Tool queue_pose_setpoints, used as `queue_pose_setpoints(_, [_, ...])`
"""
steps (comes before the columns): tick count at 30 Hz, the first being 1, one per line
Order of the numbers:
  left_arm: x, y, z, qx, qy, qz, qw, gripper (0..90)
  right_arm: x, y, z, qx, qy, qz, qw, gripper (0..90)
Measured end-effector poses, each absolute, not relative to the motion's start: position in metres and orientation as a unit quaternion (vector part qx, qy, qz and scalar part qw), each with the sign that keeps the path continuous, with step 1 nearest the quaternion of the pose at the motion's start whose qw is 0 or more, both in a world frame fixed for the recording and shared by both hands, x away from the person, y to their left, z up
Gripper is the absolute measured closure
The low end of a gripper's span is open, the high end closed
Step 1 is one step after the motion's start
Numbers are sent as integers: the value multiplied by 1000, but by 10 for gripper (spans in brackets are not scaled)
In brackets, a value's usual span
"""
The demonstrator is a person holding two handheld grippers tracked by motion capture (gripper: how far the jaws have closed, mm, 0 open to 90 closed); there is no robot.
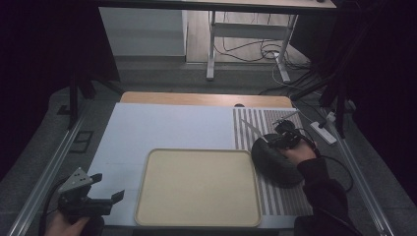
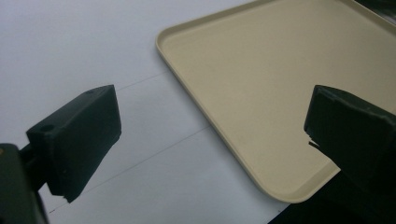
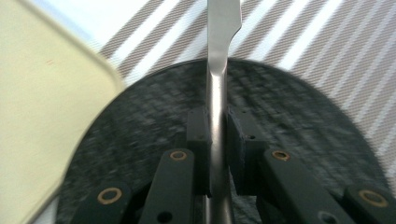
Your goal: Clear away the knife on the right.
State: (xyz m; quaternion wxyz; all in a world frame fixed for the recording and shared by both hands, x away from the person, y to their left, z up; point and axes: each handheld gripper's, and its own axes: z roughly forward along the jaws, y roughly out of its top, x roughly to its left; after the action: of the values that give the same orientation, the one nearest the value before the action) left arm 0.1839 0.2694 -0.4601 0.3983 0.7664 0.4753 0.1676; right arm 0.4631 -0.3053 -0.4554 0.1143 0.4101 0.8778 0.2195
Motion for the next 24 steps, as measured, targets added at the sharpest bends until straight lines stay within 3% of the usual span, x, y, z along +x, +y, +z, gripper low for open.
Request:
queue_pose_setpoints(6, [184, 269, -460, 766, 475, 168, 398, 36, 440, -290, -461, 388, 889, 222, 99, 802])
queue_pose_setpoints(14, [184, 269, -460, 767, 475, 169, 398, 36, 440, -290, -461, 388, 889, 222, 99, 802])
queue_pose_setpoints(16, [184, 269, -460, 768, 475, 169, 396, 36, 387, -259, -466, 337, 910, 235, 65, 802])
queue_pose_setpoints(24, [184, 269, -460, 768, 475, 169, 396, 36, 364, -240, -469, 307, 922, 233, 48, 802])
